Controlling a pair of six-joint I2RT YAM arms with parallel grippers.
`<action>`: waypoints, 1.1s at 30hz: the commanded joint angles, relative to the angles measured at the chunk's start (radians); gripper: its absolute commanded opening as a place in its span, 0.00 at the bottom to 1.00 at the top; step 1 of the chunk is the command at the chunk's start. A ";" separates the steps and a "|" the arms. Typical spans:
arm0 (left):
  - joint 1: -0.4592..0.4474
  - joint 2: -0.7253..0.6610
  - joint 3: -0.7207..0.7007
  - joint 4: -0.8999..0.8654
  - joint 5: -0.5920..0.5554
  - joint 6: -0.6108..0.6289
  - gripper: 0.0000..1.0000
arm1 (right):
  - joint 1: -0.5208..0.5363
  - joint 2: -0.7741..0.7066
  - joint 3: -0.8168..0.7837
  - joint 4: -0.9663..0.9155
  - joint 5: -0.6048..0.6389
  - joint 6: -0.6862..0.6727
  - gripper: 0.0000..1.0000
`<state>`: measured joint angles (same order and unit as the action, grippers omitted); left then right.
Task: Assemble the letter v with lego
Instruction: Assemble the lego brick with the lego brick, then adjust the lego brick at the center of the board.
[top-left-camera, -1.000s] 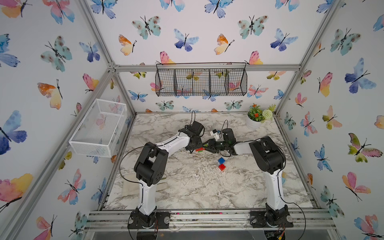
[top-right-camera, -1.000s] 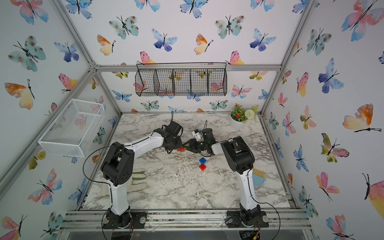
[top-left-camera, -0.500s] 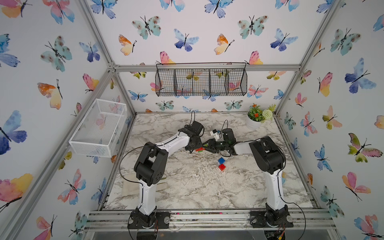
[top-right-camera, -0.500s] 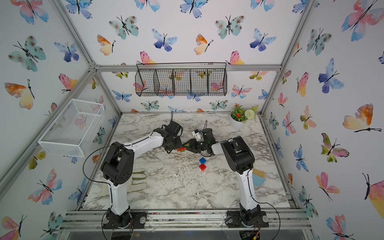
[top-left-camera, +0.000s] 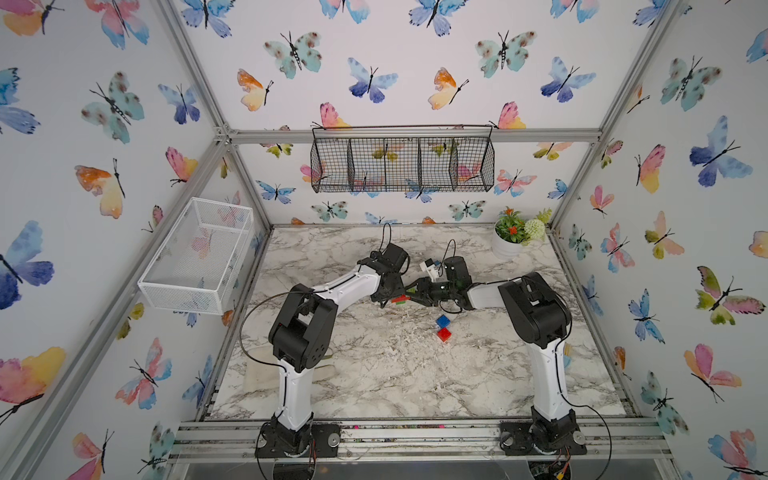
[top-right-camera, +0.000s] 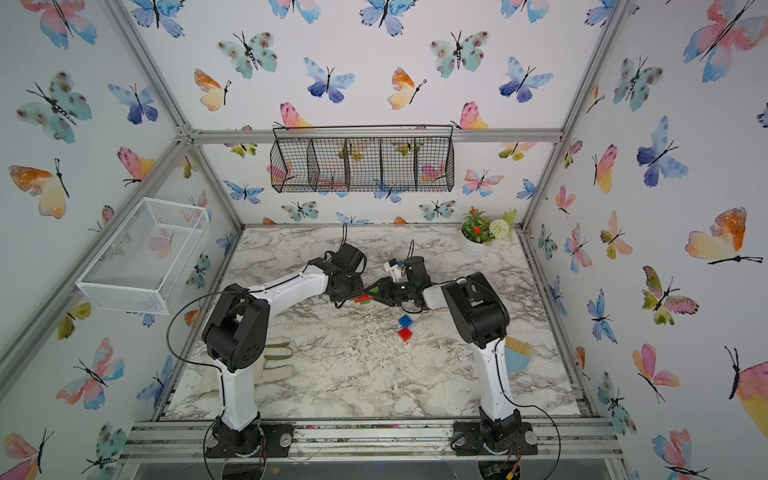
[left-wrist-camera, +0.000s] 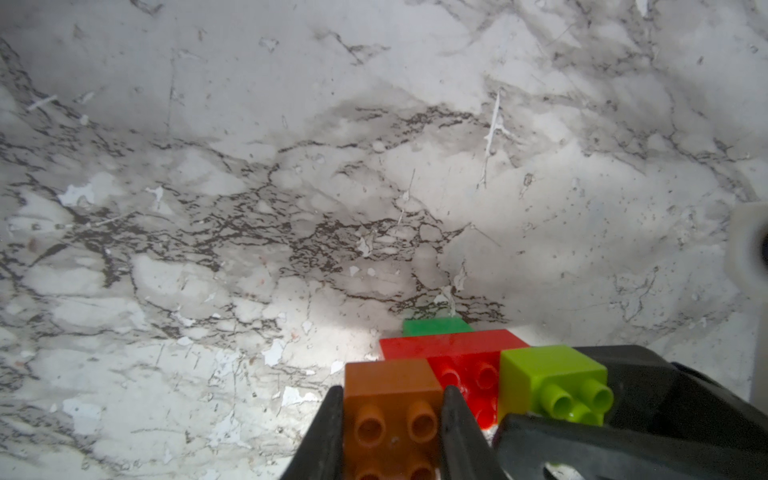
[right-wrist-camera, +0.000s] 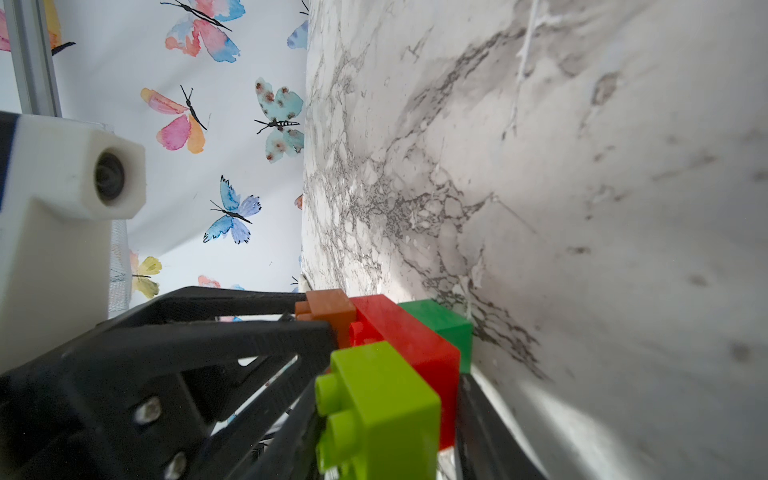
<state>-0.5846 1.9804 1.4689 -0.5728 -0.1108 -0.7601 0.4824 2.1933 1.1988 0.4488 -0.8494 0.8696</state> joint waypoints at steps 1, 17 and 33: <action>0.006 0.095 -0.053 -0.133 -0.024 0.027 0.03 | -0.004 0.014 -0.004 -0.084 0.070 -0.043 0.18; 0.017 0.032 0.069 -0.127 0.016 0.038 0.51 | -0.004 0.008 -0.015 -0.080 0.075 -0.040 0.18; 0.152 -0.339 -0.408 0.673 0.448 -0.122 0.85 | -0.004 0.002 -0.022 -0.075 0.077 -0.031 0.18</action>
<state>-0.4877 1.7874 1.2751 -0.3428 0.1070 -0.7738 0.4824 2.1933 1.1995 0.4484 -0.8478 0.8612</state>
